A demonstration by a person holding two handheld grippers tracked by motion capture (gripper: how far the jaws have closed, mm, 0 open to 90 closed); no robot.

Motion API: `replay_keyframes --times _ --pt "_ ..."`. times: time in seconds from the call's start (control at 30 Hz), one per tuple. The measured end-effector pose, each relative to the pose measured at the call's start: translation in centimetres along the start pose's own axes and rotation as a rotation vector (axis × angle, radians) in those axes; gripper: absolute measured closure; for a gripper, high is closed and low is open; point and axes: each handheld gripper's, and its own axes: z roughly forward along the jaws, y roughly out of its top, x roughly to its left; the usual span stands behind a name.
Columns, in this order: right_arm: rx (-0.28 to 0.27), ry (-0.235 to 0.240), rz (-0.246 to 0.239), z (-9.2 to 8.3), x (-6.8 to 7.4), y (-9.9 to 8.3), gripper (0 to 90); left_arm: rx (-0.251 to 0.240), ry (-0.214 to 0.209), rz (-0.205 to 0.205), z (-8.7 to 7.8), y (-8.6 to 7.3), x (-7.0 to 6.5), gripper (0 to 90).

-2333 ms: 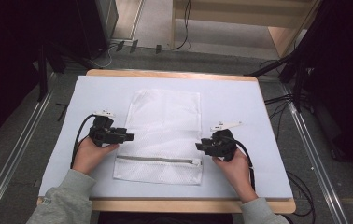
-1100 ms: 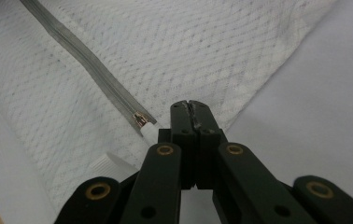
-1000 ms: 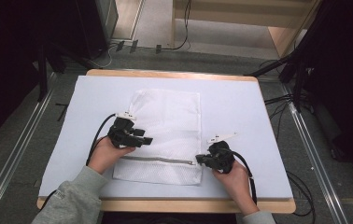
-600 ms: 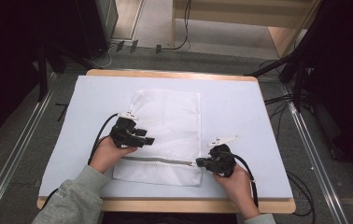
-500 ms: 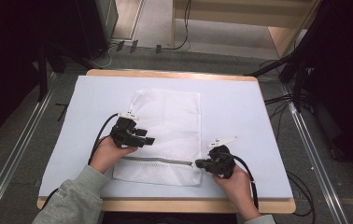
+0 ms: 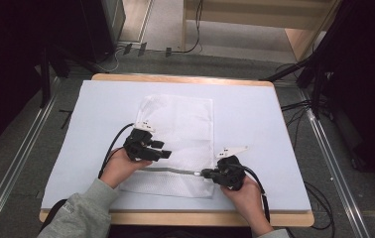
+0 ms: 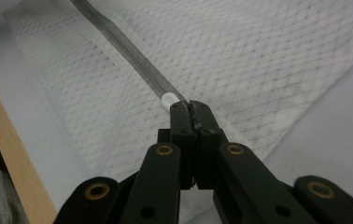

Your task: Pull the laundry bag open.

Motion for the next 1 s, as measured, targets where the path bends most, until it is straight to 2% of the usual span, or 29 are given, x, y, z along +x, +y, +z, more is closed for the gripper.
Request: replay_keyframes --times 0.3,0.37,0.47,0.57,0.63,0.67,0.8,0.93,1.0 --pt "0.024 -0.055 -0.007 0.0 -1.0 -0.3 90.0 0.009 -0.052 0.027 1.1 0.2 -1.7 46.0" --pt "0.035 -0.070 -0.027 0.4 -1.1 -0.3 89.7 0.016 -0.058 0.034 1.4 0.3 -2.1 46.0" --pt "0.013 -0.055 -0.078 0.8 -1.2 -0.4 89.7 0.022 -0.074 0.042 2.0 0.4 -2.6 46.2" --pt "-0.007 -0.048 -0.106 0.7 -1.2 -0.8 89.3 0.029 -0.098 0.050 2.7 0.5 -3.2 47.0" --pt "-0.025 -0.048 -0.145 0.7 -1.2 -1.1 89.2 0.035 -0.115 0.047 3.1 0.5 -3.6 49.9" --pt "-0.030 -0.049 -0.143 0.7 -1.2 -1.1 89.2 0.039 -0.121 0.059 3.3 0.6 -3.7 50.8" --pt "-0.039 -0.039 -0.107 0.7 -1.4 -1.3 89.2 0.053 -0.161 0.049 4.2 0.7 -4.1 61.6" --pt "-0.038 -0.044 -0.102 0.7 -1.3 -1.3 89.3 0.075 -0.193 0.047 5.0 0.8 -4.2 69.6" --pt "-0.037 -0.045 -0.102 0.7 -1.3 -1.2 89.3 0.090 -0.191 0.053 5.3 0.8 -4.4 73.0"
